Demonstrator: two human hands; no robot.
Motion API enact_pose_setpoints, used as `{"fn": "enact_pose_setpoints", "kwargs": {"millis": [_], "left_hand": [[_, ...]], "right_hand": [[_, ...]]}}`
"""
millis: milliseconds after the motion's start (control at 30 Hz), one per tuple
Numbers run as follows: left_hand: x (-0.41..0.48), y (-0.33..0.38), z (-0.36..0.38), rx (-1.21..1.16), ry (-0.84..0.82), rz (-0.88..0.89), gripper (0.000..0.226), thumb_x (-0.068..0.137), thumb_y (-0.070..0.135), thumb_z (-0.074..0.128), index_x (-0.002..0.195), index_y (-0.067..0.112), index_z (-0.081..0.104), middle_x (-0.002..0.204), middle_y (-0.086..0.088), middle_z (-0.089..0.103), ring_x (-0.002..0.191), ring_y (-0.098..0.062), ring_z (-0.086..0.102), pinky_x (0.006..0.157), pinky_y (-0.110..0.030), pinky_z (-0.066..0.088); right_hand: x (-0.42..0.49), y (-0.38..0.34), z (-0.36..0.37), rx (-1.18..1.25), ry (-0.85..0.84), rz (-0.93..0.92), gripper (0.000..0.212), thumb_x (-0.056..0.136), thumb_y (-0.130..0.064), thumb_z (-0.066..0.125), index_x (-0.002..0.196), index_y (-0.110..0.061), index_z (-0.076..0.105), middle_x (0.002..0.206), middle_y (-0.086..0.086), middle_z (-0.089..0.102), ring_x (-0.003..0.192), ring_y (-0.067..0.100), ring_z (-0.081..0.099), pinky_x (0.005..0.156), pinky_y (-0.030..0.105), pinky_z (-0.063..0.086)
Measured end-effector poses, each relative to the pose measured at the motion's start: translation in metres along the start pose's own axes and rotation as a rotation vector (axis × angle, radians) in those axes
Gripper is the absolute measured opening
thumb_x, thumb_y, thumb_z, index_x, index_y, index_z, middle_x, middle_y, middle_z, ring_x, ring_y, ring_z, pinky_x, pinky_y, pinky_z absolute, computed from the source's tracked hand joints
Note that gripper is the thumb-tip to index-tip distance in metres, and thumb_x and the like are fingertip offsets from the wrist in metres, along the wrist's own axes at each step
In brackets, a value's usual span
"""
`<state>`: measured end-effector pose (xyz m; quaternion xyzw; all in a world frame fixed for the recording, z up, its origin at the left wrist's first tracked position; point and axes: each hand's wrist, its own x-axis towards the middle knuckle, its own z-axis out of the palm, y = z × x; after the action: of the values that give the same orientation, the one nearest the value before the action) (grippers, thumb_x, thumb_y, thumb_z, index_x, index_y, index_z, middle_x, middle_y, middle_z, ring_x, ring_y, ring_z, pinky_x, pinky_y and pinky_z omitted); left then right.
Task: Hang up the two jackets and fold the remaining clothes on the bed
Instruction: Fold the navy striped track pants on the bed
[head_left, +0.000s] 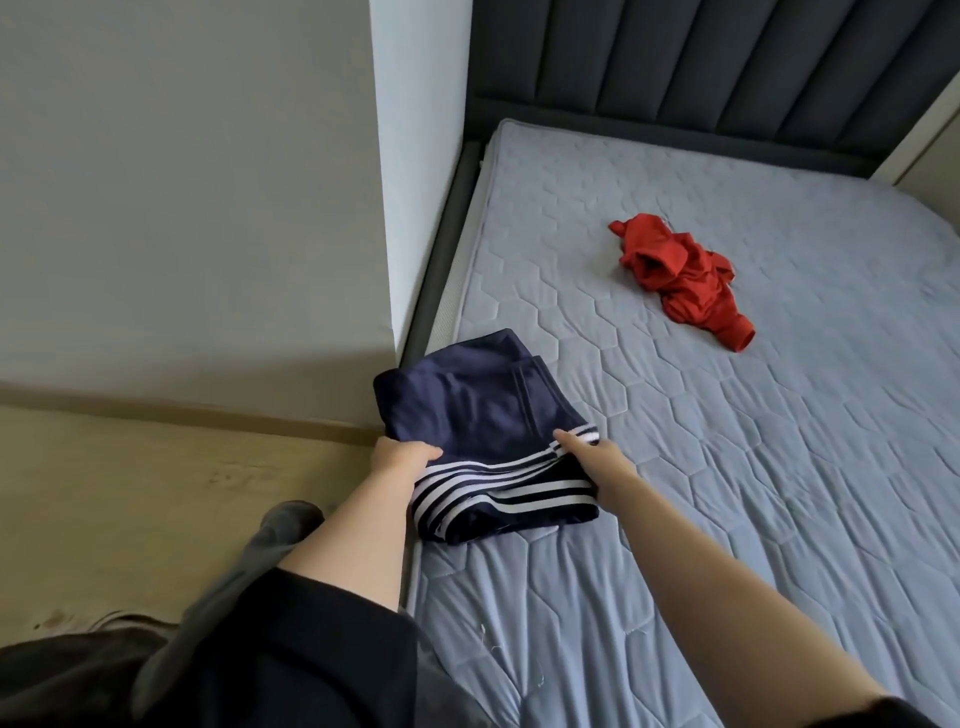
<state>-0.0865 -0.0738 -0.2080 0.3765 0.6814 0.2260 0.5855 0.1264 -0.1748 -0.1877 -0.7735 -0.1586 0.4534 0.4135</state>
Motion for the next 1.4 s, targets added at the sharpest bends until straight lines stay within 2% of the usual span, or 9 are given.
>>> {"fn": "enact_pose_setpoints", "kwargs": {"millis": [167,300,400,500,700,867,1067,1267,1400], "left_hand": [[-0.007,0.000,-0.010,0.051,0.006,0.074,0.069,0.074,0.002,0.074,0.135,0.002,0.042,0.128,-0.018,0.056,0.112,-0.034,0.057,0.098,-0.042,0.046],[-0.023,0.002,-0.011,0.666,0.345,0.667,0.080,0.076,0.015,0.072,0.144,0.016,0.030,0.131,-0.013,0.049,0.120,-0.033,0.044,0.096,-0.040,0.038],[-0.038,0.002,0.007,0.881,0.127,1.008,0.062,0.081,0.035,0.069,0.135,0.016,0.046,0.128,-0.005,0.051,0.122,-0.025,0.041,0.098,-0.036,0.036],[-0.050,-0.013,0.026,0.992,-0.161,0.968,0.058,0.082,0.046,0.065,0.132,0.020,0.051,0.127,0.004,0.052,0.120,-0.017,0.042,0.097,-0.030,0.036],[-0.058,-0.013,0.047,1.034,-0.104,0.988,0.025,0.091,0.031,0.056,0.110,0.017,0.063,0.107,0.001,0.056,0.103,-0.020,0.051,0.077,-0.031,0.043],[-0.065,-0.002,0.052,0.740,-0.083,0.940,0.026,0.092,0.028,0.056,0.074,0.009,0.057,0.074,0.000,0.053,0.070,-0.021,0.049,0.060,-0.028,0.033],[-0.068,-0.002,0.065,0.701,-0.159,0.949,0.034,0.094,0.029,0.055,0.072,0.004,0.060,0.061,-0.004,0.052,0.063,-0.023,0.048,0.056,-0.030,0.029],[-0.058,-0.015,0.074,1.051,-0.404,0.895,0.044,0.092,0.033,0.055,0.130,0.011,0.056,0.139,-0.004,0.050,0.131,-0.019,0.040,0.106,-0.031,0.033],[-0.051,-0.019,0.069,1.152,-0.251,1.006,0.067,0.084,0.043,0.064,0.136,0.007,0.044,0.147,-0.003,0.037,0.138,-0.017,0.026,0.109,-0.031,0.025]], "right_hand": [[-0.005,0.004,0.007,0.142,0.080,0.023,0.014,0.076,0.002,0.063,0.076,-0.010,0.056,0.068,0.006,0.057,0.065,0.022,0.056,0.066,0.033,0.049],[-0.011,0.021,0.008,0.112,0.150,-0.012,0.020,0.076,0.001,0.060,0.065,-0.011,0.048,0.060,0.003,0.046,0.058,0.017,0.046,0.056,0.026,0.038],[-0.016,0.026,0.009,-0.115,0.259,-0.164,0.013,0.079,-0.007,0.061,0.072,-0.009,0.051,0.065,0.001,0.050,0.065,0.018,0.048,0.063,0.029,0.039],[-0.021,0.024,0.009,-0.250,0.380,-0.317,0.025,0.081,-0.010,0.057,0.061,-0.009,0.041,0.063,0.004,0.043,0.060,0.019,0.040,0.053,0.030,0.031],[-0.035,0.020,0.009,-0.204,0.475,-0.410,0.042,0.085,-0.010,0.055,0.052,-0.009,0.029,0.062,-0.001,0.034,0.055,0.017,0.031,0.050,0.027,0.025],[-0.031,0.021,0.010,0.184,0.225,-0.148,0.013,0.086,0.001,0.044,0.077,-0.006,0.050,0.073,0.013,0.045,0.069,0.025,0.045,0.061,0.034,0.049],[-0.026,0.020,0.004,0.504,0.056,0.054,0.018,0.097,-0.014,0.044,0.092,-0.002,0.056,0.079,0.018,0.063,0.071,0.028,0.063,0.057,0.034,0.053],[-0.017,0.011,0.002,0.391,0.025,0.089,0.021,0.092,-0.024,0.058,0.092,-0.003,0.058,0.074,0.014,0.061,0.068,0.026,0.064,0.058,0.033,0.053],[-0.019,0.001,0.008,0.451,0.007,0.047,0.014,0.094,-0.011,0.051,0.084,-0.003,0.057,0.069,0.013,0.062,0.061,0.023,0.063,0.049,0.029,0.051]]}}
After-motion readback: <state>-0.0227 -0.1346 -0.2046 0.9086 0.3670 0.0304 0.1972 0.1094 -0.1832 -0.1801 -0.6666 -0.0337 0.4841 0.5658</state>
